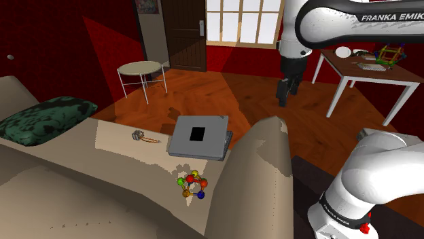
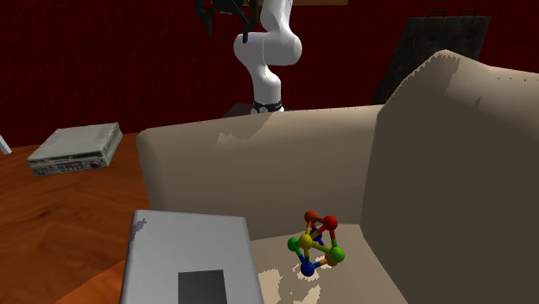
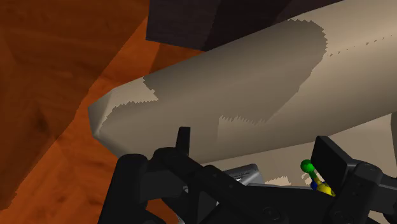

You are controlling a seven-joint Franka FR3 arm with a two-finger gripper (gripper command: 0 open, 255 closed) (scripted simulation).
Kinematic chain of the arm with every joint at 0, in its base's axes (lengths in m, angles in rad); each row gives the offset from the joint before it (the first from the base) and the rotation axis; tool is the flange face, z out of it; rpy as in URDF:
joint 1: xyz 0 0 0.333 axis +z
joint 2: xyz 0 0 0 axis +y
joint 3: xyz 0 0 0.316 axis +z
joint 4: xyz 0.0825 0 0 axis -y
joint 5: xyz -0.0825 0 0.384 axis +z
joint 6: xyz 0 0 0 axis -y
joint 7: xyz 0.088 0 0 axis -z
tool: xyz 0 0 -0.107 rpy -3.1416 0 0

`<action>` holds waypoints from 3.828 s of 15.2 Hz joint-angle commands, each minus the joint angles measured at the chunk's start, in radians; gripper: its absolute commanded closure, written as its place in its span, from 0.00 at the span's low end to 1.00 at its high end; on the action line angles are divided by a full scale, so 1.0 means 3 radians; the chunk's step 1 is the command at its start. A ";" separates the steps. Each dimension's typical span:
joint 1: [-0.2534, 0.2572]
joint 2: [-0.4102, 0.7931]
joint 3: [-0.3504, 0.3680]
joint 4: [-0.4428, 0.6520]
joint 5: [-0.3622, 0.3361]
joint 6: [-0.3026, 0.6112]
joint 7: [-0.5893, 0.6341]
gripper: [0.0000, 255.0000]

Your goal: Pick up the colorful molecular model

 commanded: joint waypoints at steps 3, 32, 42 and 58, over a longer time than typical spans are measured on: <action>0.0039 0.0071 0.0068 -0.0133 0.0064 0.0197 0.0088 0.00; 0.0403 0.3124 0.1062 -0.0052 -0.0162 0.3087 0.1674 0.00; 0.0731 0.4134 0.0872 0.0509 -0.0722 0.3469 0.2222 0.00; 0.0804 0.4337 0.0774 0.0558 -0.0844 0.3618 0.2314 1.00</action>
